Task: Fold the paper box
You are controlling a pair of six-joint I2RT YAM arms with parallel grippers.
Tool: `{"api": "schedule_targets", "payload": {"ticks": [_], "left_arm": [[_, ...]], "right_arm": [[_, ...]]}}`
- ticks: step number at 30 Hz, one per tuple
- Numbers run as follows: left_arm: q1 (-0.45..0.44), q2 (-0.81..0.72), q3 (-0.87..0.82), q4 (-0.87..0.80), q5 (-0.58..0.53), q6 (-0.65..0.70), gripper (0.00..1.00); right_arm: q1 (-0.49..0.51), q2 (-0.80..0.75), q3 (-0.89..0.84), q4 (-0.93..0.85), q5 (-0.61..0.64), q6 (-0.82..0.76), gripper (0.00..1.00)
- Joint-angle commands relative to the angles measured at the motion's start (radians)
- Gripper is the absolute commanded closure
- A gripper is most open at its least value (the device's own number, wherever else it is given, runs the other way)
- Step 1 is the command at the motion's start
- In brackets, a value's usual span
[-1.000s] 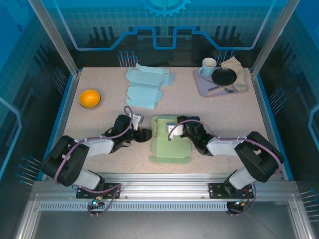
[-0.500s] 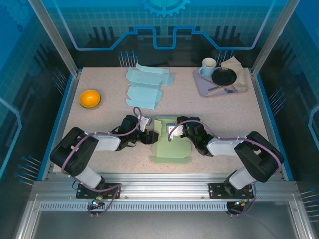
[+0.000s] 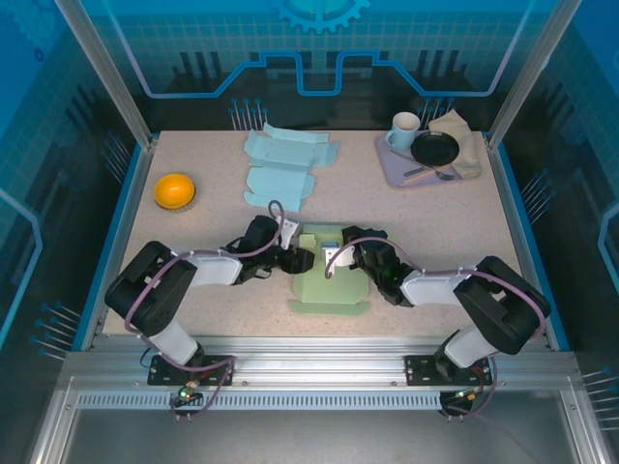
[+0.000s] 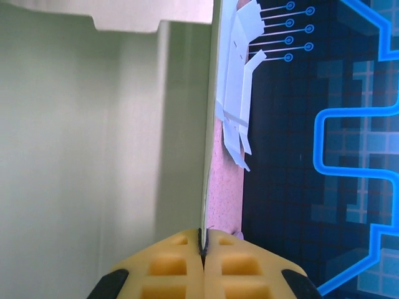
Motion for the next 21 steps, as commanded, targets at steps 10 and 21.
{"api": "schedule_targets", "payload": {"ticks": [10,21], "left_arm": [[-0.054,0.007,0.000,-0.058,-0.218,0.066,0.41],[-0.059,0.016,-0.001,0.027,-0.370,0.109,0.51]], "right_arm": [[0.093,-0.056,-0.061,0.007,0.075,-0.063,1.00],[0.107,-0.066,-0.061,-0.071,0.070,-0.006,1.00]]}}
